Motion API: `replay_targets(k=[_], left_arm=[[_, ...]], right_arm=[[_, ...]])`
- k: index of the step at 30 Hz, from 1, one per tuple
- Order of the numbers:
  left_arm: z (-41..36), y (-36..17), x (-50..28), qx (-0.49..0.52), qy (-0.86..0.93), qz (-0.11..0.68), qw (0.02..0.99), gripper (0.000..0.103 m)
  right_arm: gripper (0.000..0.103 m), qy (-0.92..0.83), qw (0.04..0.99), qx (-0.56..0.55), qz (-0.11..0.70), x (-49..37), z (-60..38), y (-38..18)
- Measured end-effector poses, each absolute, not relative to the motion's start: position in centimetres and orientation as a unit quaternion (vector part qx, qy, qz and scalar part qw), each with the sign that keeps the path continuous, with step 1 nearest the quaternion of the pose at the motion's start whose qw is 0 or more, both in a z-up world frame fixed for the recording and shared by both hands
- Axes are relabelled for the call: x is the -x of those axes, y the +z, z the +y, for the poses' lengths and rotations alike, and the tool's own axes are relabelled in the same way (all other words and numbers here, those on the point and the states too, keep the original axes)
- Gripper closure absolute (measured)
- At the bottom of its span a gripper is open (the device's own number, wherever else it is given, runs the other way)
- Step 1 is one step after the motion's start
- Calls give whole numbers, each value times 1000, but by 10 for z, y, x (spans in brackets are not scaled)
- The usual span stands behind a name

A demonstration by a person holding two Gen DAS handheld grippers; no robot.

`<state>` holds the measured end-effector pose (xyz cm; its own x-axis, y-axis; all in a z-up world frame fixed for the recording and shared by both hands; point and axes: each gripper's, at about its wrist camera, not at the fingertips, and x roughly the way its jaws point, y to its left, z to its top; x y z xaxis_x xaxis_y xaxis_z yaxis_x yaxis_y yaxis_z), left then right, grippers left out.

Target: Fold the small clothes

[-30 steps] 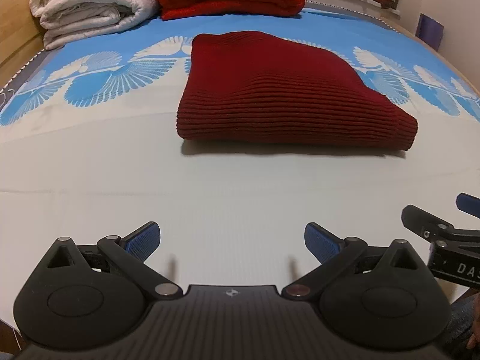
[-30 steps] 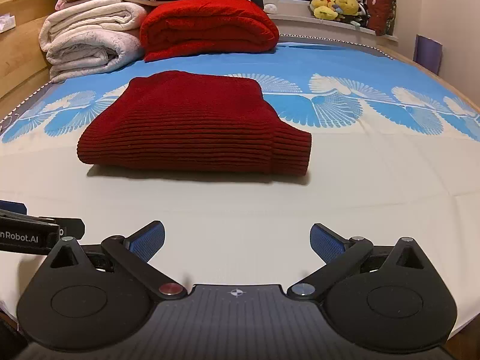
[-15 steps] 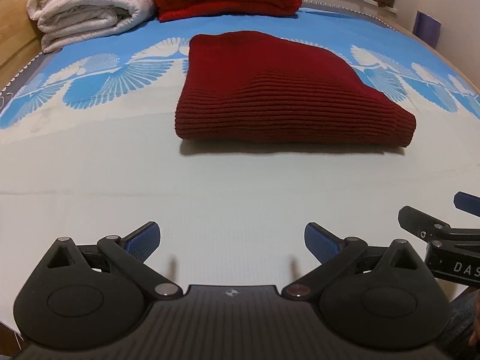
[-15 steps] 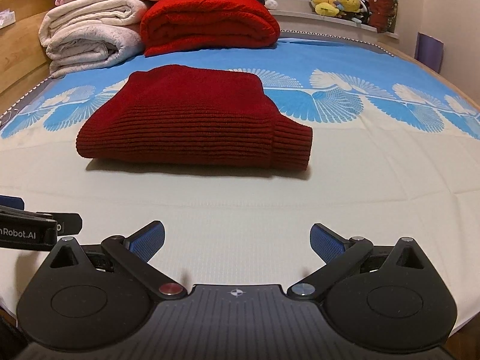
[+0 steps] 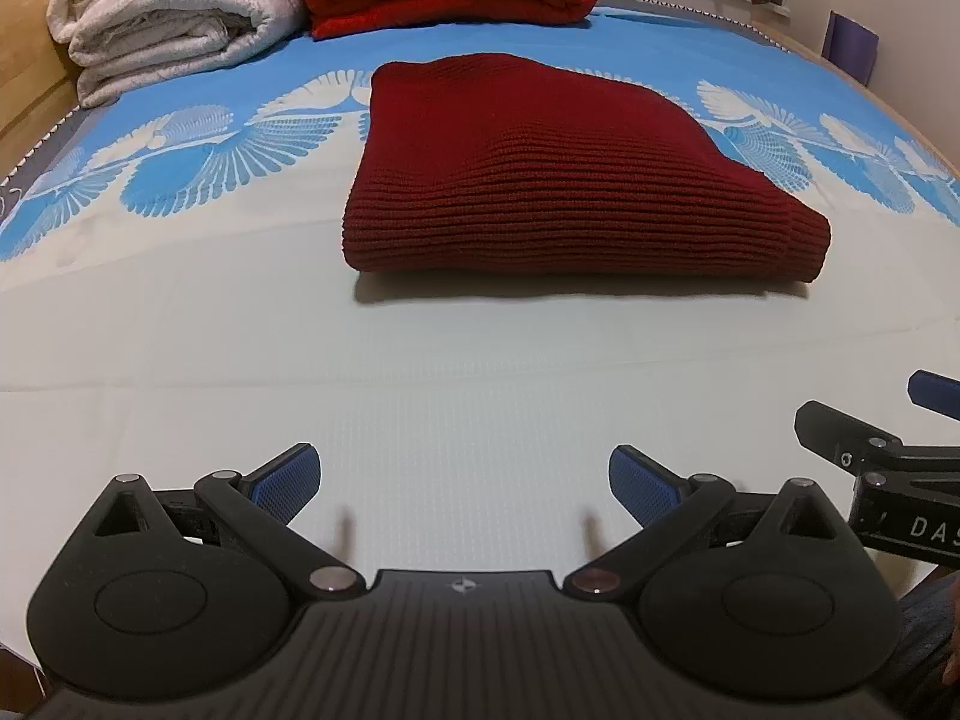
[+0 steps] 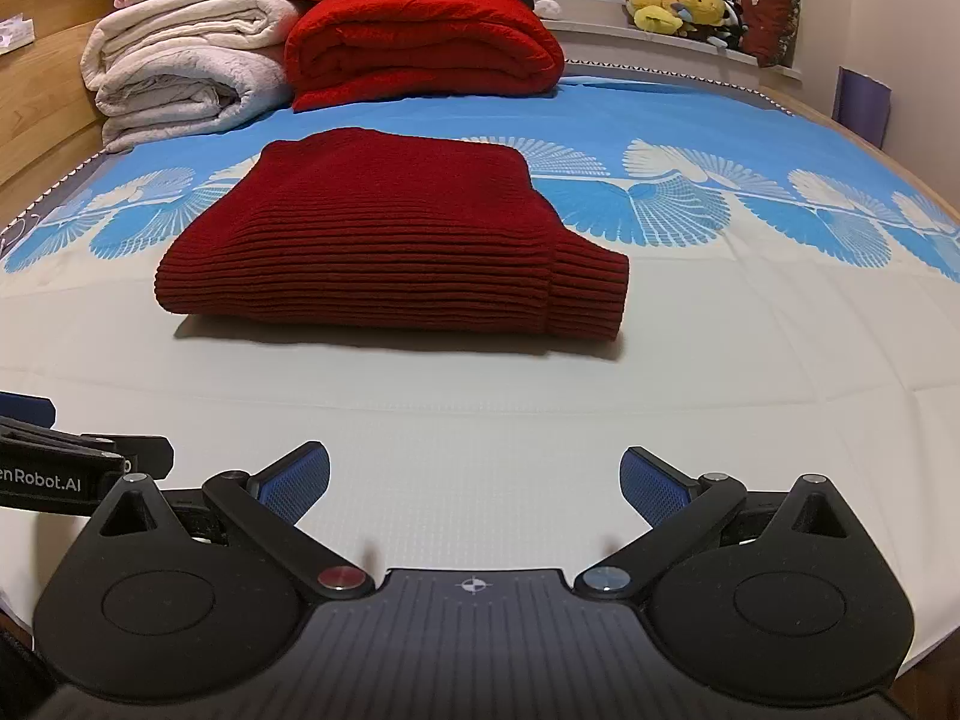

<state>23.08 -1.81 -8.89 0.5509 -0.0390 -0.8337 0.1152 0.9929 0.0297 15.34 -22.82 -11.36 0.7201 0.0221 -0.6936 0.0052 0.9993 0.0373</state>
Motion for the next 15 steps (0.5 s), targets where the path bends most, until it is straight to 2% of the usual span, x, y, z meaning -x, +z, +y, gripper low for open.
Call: replay_targets(k=[15], left_arm=[[-21, -88, -229, -49, -47, 469, 881, 1]], right_arm=[[1, 6, 928, -16, 373, -153, -228, -113]])
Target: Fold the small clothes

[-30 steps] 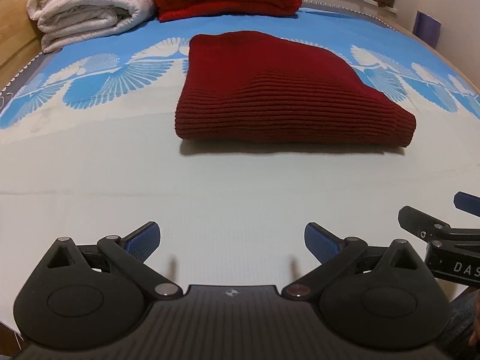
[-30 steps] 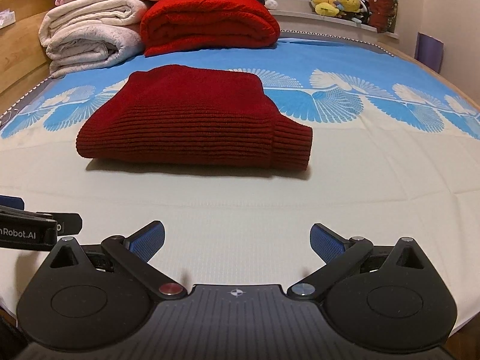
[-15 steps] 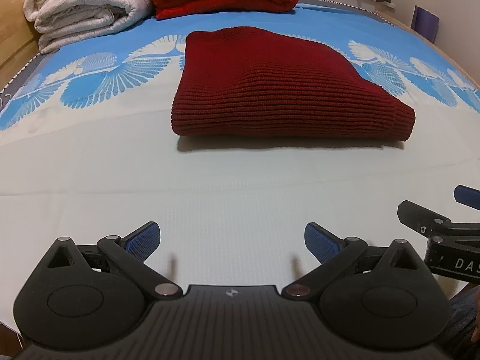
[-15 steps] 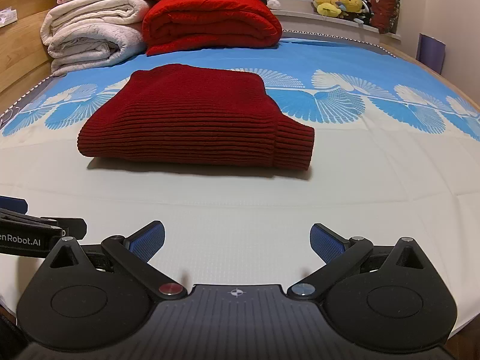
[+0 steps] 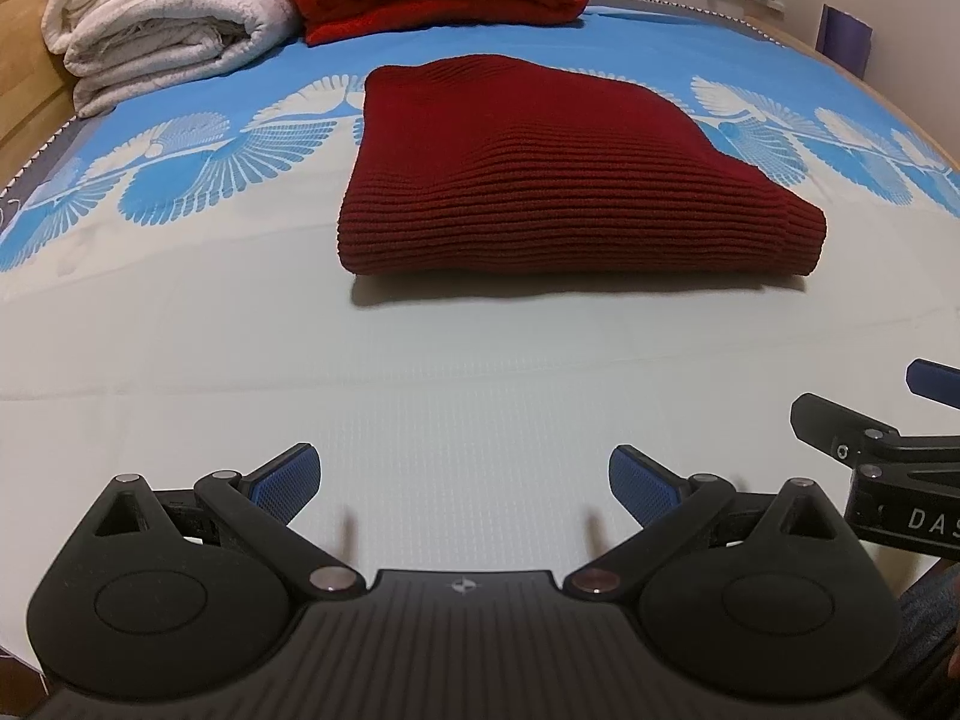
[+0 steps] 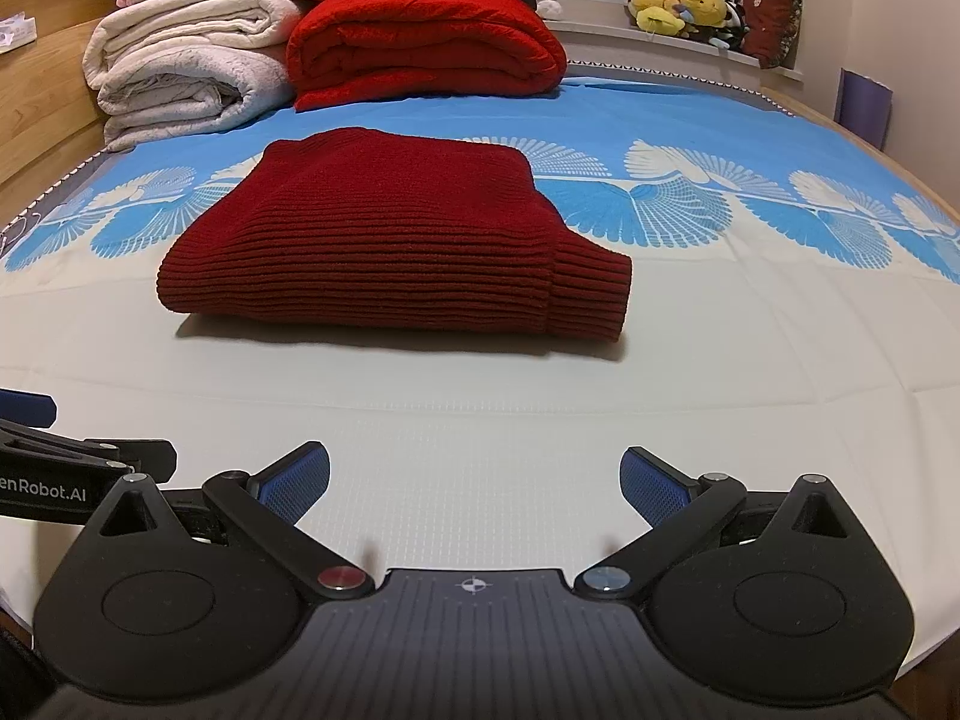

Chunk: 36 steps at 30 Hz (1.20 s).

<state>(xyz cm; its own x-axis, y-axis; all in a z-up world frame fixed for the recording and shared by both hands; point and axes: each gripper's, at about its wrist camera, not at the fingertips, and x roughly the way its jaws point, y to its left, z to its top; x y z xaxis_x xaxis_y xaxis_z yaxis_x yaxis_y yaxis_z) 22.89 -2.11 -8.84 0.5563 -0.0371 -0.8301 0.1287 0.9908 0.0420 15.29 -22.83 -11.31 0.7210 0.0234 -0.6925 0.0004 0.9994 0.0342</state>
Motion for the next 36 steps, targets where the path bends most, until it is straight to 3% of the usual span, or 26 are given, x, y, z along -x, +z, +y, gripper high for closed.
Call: replay_targets(k=[36], left_arm=[[-22, -89, -227, -56, -61, 467, 880, 1]], right_arm=[[1, 11, 928, -15, 372, -152, -229, -112]])
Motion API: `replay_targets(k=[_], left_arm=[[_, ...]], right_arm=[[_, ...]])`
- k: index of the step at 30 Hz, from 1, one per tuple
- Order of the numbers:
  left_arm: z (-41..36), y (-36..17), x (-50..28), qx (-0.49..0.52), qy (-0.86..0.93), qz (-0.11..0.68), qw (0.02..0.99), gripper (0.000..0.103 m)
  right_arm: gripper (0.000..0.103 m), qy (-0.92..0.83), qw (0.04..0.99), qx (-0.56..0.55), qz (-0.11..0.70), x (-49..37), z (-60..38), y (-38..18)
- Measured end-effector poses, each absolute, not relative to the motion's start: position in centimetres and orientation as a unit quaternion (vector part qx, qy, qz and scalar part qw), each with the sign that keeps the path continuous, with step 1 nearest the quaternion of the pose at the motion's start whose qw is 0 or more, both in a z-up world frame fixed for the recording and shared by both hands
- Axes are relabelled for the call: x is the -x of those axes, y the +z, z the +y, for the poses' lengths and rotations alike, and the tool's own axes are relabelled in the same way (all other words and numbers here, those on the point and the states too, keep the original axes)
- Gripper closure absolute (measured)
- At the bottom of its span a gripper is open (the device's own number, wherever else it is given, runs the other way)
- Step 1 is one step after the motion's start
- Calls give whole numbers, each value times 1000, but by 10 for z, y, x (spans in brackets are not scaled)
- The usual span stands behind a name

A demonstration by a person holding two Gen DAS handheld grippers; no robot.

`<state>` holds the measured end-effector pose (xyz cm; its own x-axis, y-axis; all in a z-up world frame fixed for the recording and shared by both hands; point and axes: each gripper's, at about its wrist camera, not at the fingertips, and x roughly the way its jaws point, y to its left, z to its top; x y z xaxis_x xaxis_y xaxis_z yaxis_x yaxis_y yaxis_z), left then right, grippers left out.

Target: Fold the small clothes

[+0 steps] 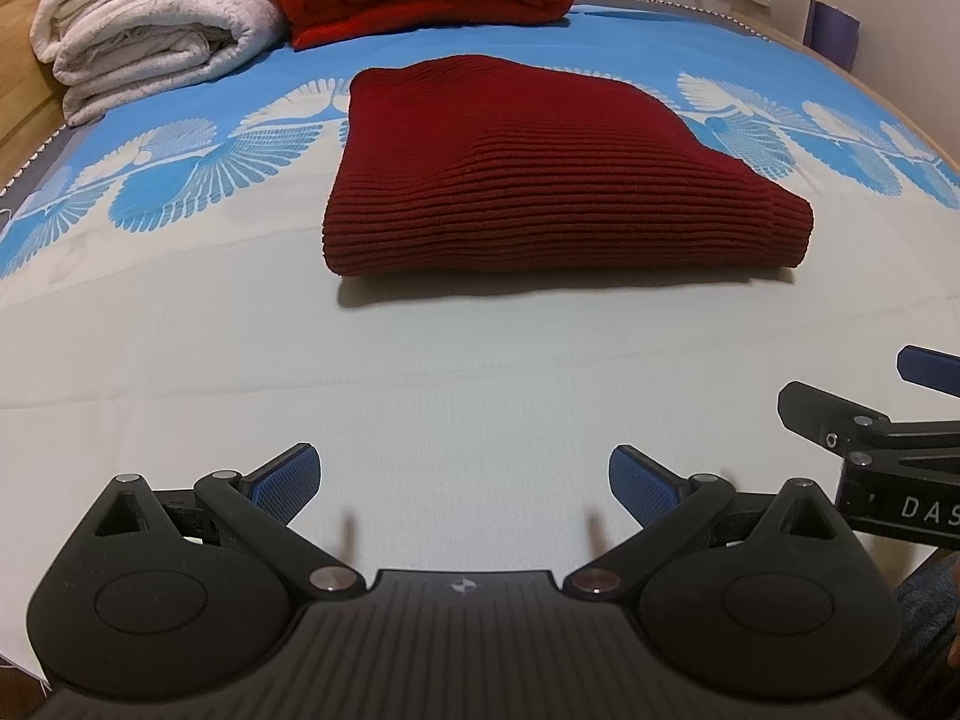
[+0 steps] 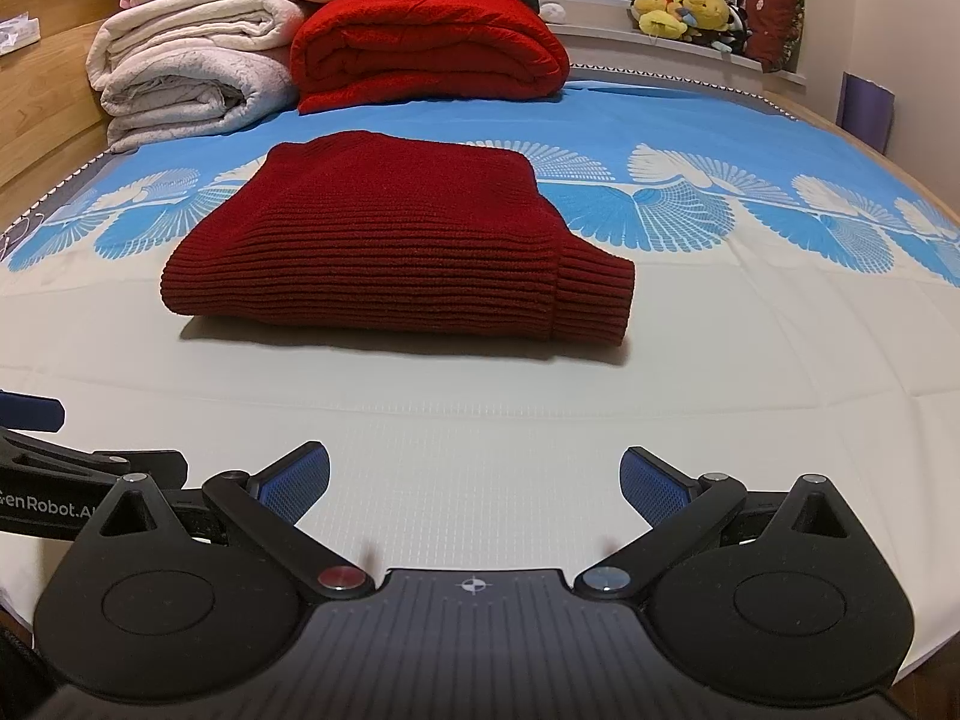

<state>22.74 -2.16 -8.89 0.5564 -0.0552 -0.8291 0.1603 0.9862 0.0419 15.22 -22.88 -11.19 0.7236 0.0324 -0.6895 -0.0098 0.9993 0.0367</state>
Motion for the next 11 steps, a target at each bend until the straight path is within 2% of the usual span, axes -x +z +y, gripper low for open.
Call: replay_targets(k=[11], left_arm=[[-23, -90, -224, -62, -65, 464, 881, 1]], right_arm=[[1, 15, 928, -15, 371, -152, -229, -112]])
